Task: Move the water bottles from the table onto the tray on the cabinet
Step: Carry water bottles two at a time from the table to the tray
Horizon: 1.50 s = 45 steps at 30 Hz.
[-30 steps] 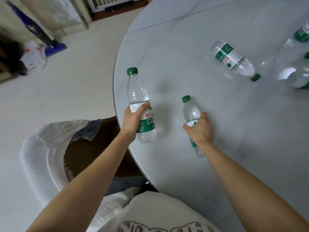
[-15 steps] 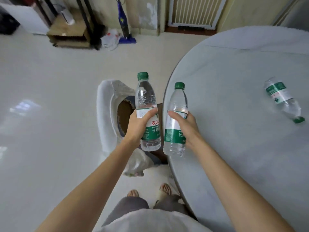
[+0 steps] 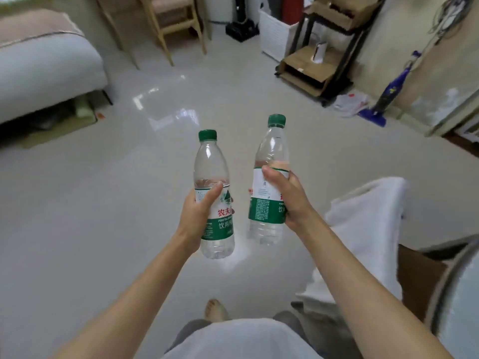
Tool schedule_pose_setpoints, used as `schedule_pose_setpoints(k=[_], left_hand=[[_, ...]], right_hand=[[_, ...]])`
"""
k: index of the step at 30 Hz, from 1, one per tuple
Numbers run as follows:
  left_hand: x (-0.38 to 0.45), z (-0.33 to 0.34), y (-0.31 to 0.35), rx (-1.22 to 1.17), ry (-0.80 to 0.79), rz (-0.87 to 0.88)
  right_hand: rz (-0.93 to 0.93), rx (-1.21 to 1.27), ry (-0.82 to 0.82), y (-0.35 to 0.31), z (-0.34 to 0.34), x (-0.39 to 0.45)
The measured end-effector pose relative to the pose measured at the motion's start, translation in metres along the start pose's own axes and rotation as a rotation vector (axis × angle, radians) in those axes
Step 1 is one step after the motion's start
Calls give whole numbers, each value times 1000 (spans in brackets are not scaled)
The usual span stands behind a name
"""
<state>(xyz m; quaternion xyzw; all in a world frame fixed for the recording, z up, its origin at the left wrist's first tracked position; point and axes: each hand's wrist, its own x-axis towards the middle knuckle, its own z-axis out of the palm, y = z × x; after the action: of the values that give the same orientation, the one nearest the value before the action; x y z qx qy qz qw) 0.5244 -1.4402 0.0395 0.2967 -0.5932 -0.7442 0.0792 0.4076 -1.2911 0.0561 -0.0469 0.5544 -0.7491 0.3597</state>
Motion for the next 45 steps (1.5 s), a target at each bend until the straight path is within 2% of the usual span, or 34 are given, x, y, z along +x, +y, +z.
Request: schedule_pose_setpoints(k=[7,21,29,34,45], left_hand=[[42,-190,57,-133,306,61],[157,-467,152,-384,885,210],[164,-629,177,-511,1201,304],[166,-753,190,-519,1319,306],[188,-995,260,-439,1403,292]], right_hand=[[110,-152,-310,31,197,106],[270,-413,-747,79,524,353],[286,-542,-1016,127,725,423],[266,-589,-1085,172,851,446],[146,-623,-1113,241,1091,508]])
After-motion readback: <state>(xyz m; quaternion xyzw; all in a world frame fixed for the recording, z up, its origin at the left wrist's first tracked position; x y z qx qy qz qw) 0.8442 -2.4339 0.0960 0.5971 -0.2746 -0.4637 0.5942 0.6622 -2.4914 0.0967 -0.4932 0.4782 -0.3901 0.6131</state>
